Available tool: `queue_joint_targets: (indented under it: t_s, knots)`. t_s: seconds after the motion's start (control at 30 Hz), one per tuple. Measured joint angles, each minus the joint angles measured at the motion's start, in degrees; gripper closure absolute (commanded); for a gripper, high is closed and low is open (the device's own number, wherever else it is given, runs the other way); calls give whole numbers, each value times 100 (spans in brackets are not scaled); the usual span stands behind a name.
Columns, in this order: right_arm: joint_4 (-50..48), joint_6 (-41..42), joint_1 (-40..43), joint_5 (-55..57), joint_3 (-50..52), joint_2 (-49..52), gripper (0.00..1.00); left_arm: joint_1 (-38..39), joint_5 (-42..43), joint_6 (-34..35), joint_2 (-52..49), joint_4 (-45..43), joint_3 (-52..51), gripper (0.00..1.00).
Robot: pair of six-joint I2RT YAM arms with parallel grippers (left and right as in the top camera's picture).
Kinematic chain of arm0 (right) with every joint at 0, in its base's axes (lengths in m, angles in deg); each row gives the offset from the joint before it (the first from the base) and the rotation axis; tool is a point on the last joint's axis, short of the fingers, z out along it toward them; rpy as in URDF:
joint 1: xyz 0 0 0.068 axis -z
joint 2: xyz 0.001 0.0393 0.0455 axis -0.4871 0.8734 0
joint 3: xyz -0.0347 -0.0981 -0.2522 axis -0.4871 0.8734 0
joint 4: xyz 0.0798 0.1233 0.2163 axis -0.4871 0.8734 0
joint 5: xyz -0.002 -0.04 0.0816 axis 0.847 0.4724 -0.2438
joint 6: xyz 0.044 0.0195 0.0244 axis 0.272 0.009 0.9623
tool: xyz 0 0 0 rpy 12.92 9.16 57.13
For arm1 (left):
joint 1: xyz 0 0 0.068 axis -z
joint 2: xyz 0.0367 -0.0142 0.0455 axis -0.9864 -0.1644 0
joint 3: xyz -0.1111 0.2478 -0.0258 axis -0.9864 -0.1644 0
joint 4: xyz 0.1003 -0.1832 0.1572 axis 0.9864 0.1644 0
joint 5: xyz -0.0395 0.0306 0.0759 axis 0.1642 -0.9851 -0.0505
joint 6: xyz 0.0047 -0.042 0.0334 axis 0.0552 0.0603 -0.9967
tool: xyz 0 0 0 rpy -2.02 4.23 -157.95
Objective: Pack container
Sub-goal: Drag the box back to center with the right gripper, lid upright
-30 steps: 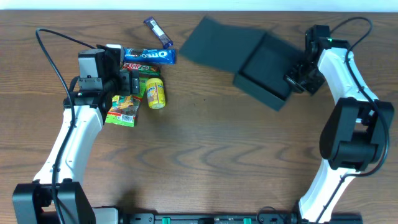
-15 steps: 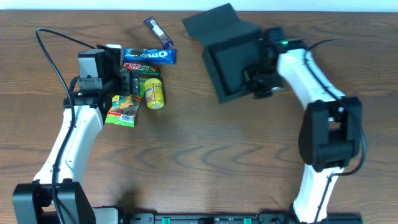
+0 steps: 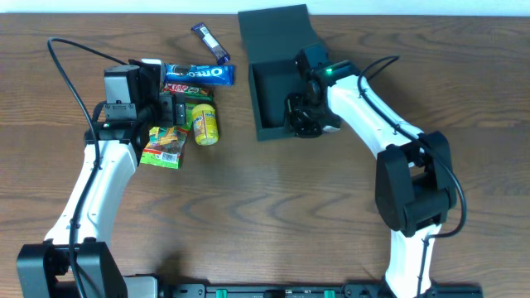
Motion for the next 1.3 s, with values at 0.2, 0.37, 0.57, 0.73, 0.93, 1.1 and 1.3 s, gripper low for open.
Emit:
queue_joint_targets:
  t_s: [0.2, 0.37, 0.57, 0.73, 0.93, 1.1, 1.3]
  knots:
    - [-264, -483, -96, -417, -2, -2, 1, 0, 0, 0, 0, -2, 0, 5]
    - [-260, -2048, -92, -1139, -2, -24, 1, 0, 0, 0, 0, -2, 0, 5]
    - [616, -3792, 59, -1978, 7, -17, 1, 0, 0, 0, 0, 0, 0, 5]
    - [2216, -4253, 328, -1961, 42, -26, 4, 0, 0, 0, 0, -2, 0, 5]
    - [2570, -4494, 531, -732, 55, -37, 6, 0, 0, 0, 0, -2, 0, 5]
    - [2006, -4970, 671, -4, 55, -37, 19, 0, 0, 0, 0, 4, 0, 5]
    - [1646, -5963, 793, 247, -221, -101, 17, 0, 0, 0, 0, 83, 0, 5]
